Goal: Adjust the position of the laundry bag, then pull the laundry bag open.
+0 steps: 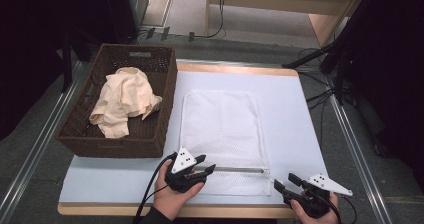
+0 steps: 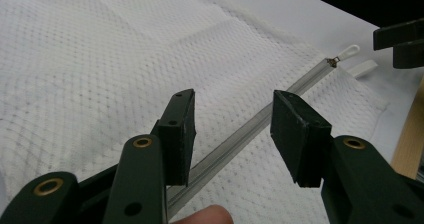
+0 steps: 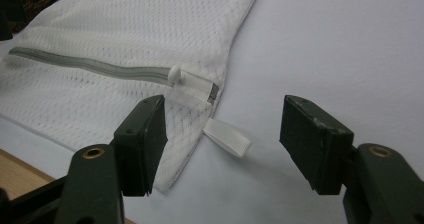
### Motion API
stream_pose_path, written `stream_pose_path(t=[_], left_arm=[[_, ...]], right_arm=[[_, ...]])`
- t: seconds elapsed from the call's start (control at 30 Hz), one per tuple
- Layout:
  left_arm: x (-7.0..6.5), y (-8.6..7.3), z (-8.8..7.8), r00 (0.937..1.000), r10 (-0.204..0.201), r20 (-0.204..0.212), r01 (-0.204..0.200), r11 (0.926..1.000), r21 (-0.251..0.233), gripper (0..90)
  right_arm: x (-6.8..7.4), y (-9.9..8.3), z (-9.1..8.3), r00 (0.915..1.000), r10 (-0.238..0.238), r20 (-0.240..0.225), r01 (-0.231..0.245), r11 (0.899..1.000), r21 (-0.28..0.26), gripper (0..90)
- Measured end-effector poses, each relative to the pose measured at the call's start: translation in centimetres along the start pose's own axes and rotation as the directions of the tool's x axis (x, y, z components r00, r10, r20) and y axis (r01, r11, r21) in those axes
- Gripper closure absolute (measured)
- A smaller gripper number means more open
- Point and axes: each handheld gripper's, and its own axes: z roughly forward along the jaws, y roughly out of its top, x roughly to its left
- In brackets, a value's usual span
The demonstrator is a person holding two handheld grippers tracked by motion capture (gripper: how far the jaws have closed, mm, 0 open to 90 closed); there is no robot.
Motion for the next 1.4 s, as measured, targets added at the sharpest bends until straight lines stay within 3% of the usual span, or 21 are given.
stream_pose_path(t=[0.17, 0.23, 0.37, 0.4, 0.63, 0.83, 0.9, 1.03, 1.13, 1.17, 1.3, 1.4], left_arm=[[-1.0, 0.2, 1.1, 0.9994, 0.012, 0.032, -0.012, 0.9999, 0.011, 53.3], [-2.4, 0.4, 2.4, 0.9972, 0.029, 0.069, -0.031, 0.9990, 0.033, 53.0], [-3.6, 0.6, 3.5, 0.9938, 0.042, 0.103, -0.047, 0.9978, 0.048, 53.6], [-4.4, 0.8, 4.1, 0.9916, 0.051, 0.119, -0.058, 0.9968, 0.055, 54.7], [-6.1, 1.8, 6.2, 0.9866, 0.056, 0.153, -0.069, 0.9939, 0.086, 66.6], [-7.0, 2.1, 8.0, 0.9842, 0.047, 0.171, -0.070, 0.9890, 0.130, 71.0], [-7.2, 2.1, 8.3, 0.9838, 0.039, 0.175, -0.063, 0.9890, 0.134, 71.0], [-7.2, 2.2, 9.8, 0.9877, 0.034, 0.153, -0.061, 0.9827, 0.175, 71.8], [-6.8, 2.0, 10.3, 0.9908, 0.030, 0.132, -0.057, 0.9772, 0.204, 73.6], [-6.6, 1.9, 10.4, 0.9909, 0.030, 0.131, -0.057, 0.9758, 0.211, 74.4], [-6.4, 2.0, 10.6, 0.9906, 0.013, 0.136, -0.043, 0.9757, 0.215, 77.4], [-6.5, 2.0, 10.7, 0.9876, 0.011, 0.156, -0.045, 0.9760, 0.213, 77.1]], right_arm=[[-0.1, -0.4, 0.1, 0.9997, 0.000, -0.023, -0.001, 1.000, -0.010, 40.9], [-0.2, -0.6, 0.0, 0.9984, 0.012, -0.055, -0.013, 1.000, -0.016, 46.8], [-0.3, -0.7, 0.1, 0.9973, 0.017, -0.072, -0.018, 1.000, -0.008, 51.9], [-0.2, -0.8, 0.3, 0.9966, 0.011, -0.082, -0.010, 1.000, 0.008, 54.5], [-0.1, -1.2, 1.2, 0.9966, -0.011, -0.082, 0.014, 0.999, 0.043, 55.9], [-0.1, -1.2, 1.7, 0.9917, 0.012, -0.128, -0.004, 0.998, 0.055, 56.2], [0.0, -1.2, 1.9, 0.9916, 0.009, -0.129, -0.002, 0.999, 0.053, 56.3], [0.4, -0.2, 3.1, 0.9968, -0.001, -0.080, 0.004, 0.999, 0.039, 54.1], [0.3, 0.0, 3.9, 0.9947, 0.001, -0.103, 0.004, 0.999, 0.043, 54.3], [0.4, 0.0, 3.9, 0.9942, -0.006, -0.107, 0.011, 0.999, 0.047, 55.7], [0.9, 0.0, 4.0, 0.9985, -0.020, -0.051, 0.023, 0.998, 0.057, 65.9], [0.5, 0.0, 4.1, 0.9994, -0.006, -0.035, 0.008, 0.999, 0.053, 83.6]])
